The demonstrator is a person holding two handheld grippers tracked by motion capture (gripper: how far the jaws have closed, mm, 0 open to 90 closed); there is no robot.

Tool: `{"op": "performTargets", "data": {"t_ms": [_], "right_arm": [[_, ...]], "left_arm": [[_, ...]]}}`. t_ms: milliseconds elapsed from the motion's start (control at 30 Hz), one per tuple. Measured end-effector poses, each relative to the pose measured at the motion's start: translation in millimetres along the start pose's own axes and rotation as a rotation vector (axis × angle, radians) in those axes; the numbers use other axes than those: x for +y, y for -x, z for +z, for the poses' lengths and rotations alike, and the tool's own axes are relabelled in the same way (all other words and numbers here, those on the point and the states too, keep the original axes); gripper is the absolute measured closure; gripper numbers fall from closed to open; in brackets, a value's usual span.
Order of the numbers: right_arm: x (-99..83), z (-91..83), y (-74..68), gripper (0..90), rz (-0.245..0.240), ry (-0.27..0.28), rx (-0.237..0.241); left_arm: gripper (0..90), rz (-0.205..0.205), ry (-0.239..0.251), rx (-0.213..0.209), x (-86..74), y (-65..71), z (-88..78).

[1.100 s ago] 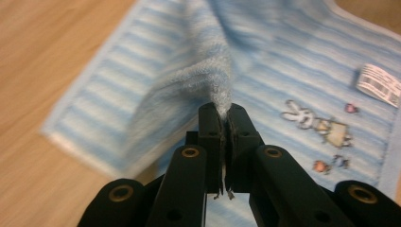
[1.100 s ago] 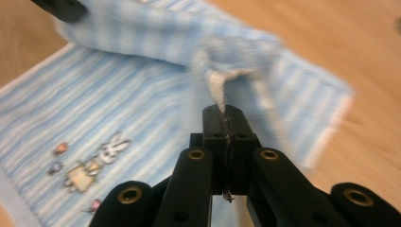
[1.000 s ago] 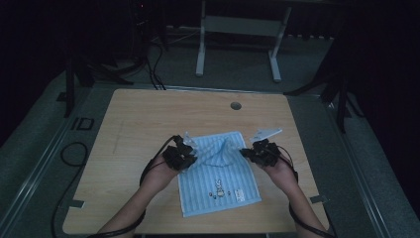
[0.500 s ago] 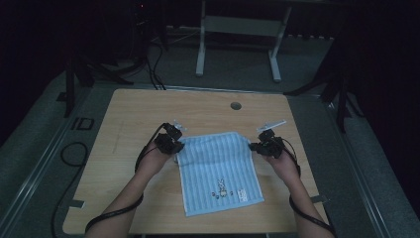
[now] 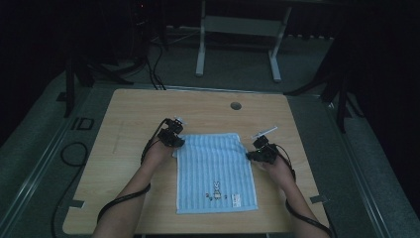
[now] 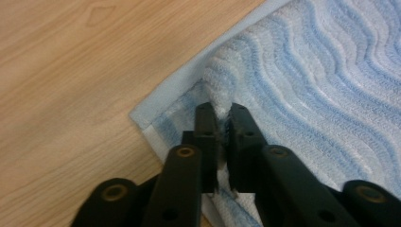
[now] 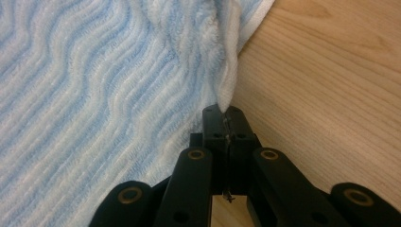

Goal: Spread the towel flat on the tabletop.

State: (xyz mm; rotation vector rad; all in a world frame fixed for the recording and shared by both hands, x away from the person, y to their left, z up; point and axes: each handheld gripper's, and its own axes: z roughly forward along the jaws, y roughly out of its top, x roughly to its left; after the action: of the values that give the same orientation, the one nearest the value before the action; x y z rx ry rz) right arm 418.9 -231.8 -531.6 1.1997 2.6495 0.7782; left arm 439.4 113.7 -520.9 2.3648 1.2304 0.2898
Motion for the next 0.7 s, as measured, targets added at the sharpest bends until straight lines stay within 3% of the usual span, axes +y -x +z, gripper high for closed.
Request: {"op": "performTargets", "data": {"t_ms": [167, 200, 267, 333, 367, 433, 467, 500, 567, 600, 700], "right_arm": [[-2.5, -18.5, -4.9, 78.0, -0.031, 0.019, -0.027], [-3.6, -24.2, -5.6, 71.7, -0.031, 0.028, -0.018], [-6.7, -35.6, -7.9, 71.3, -0.042, 0.051, -0.013], [-10.7, -44.7, -13.2, 71.0, -0.048, 0.082, 0.021], [-10.7, -44.7, -13.2, 71.0, -0.048, 0.082, 0.021], [-18.7, -47.9, -27.8, 69.5, -0.073, 0.099, 0.055], [-18.7, -47.9, -27.8, 69.5, -0.073, 0.099, 0.055], [-25.2, -44.2, -39.4, 68.0, -0.097, 0.094, 0.072], [-30.9, -38.4, -50.1, 65.0, -0.128, 0.074, 0.090], [-33.4, -35.8, -55.0, 63.1, -0.145, 0.063, 0.078], [-39.1, -29.8, -64.6, 60.5, -0.183, 0.041, 0.066]], "left_arm": [[64.5, 0.036, 0.053, -0.023, -7.0, 8.2, -31.7], [60.9, 0.045, 0.054, -0.031, -9.9, 11.7, -37.8], [58.2, 0.082, 0.065, -0.053, -17.5, 21.8, -48.1], [55.8, 0.130, 0.067, -0.094, -26.8, 34.0, -55.1], [55.8, 0.130, 0.067, -0.094, -26.8, 34.0, -55.1], [55.5, 0.157, 0.065, -0.149, -42.2, 51.6, -58.1], [55.5, 0.157, 0.065, -0.149, -42.2, 51.6, -58.1], [55.5, 0.174, 0.059, -0.176, -52.9, 62.9, -57.3], [55.5, 0.202, 0.045, -0.186, -62.9, 72.9, -55.7], [53.6, 0.218, 0.030, -0.187, -66.7, 76.3, -54.4], [50.4, 0.242, 0.012, -0.162, -75.4, 83.7, -50.2]]}}
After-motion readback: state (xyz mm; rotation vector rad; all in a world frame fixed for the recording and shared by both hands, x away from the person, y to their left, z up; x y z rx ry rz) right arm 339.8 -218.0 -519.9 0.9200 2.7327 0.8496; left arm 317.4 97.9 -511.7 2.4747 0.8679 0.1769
